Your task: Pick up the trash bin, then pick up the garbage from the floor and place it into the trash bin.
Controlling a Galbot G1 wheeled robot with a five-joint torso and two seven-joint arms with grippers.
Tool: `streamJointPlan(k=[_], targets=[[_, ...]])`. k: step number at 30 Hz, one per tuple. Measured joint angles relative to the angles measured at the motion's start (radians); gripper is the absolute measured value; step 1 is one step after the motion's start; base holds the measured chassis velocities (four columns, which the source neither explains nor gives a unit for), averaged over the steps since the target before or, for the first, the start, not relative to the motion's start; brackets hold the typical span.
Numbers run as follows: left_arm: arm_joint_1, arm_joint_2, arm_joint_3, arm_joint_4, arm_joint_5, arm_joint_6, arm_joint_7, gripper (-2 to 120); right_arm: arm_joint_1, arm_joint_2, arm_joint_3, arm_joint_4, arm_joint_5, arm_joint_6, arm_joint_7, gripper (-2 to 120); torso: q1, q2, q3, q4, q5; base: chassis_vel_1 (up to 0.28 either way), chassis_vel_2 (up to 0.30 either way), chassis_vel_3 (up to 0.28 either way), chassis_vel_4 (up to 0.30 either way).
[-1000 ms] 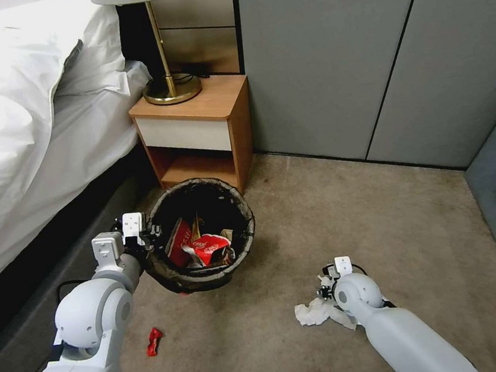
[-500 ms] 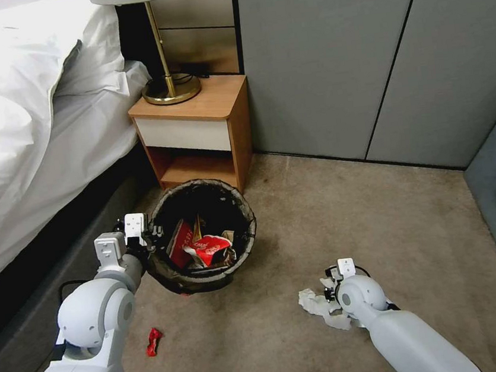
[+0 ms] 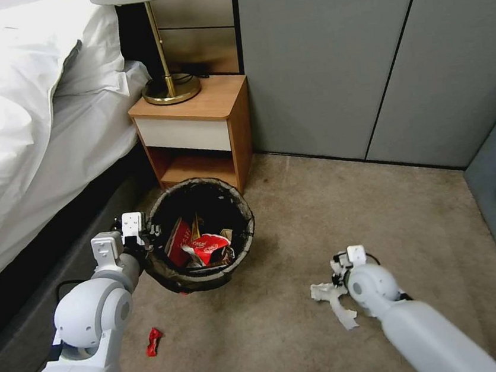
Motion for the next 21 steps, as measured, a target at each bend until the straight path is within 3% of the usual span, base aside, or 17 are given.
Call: streamJointPlan(k=[5, 11, 14, 21], targets=[[-0.002, -0.002, 0.000, 0.000, 0.000, 0.000, 0.001, 1, -0.010, -0.104, 0.092, 0.190, 0.094, 0.000, 0.040, 0, 0.000, 0.000, 0.000, 0.0002, 0.0000, 0.000, 0.000, 0.000, 0.000], [-0.006, -0.008, 0.004, 0.000, 0.001, 0.000, 0.001, 1, 0.000, -0.166, 0.173, 0.333, 0.185, 0.000, 0.074, 0, 0.000, 0.000, 0.000, -0.0002, 0.0003, 0.000, 0.000, 0.000, 0.000], [-0.007, -0.009, 0.006, 0.002, 0.002, 0.000, 0.001, 1, 0.079, -0.208, 0.193, 0.470, 0.345, 0.000, 0.126, 0, 0.000, 0.000, 0.000, 0.0002, 0.0001, 0.000, 0.000, 0.000, 0.000], [-0.003, -0.012, 0.007, 0.004, 0.004, 0.000, 0.000, 1, 0.309, -0.281, 0.146, 0.600, 0.534, 0.001, 0.141, 0, 0.000, 0.000, 0.000, 0.0002, 0.0000, 0.000, 0.000, 0.000, 0.000]])
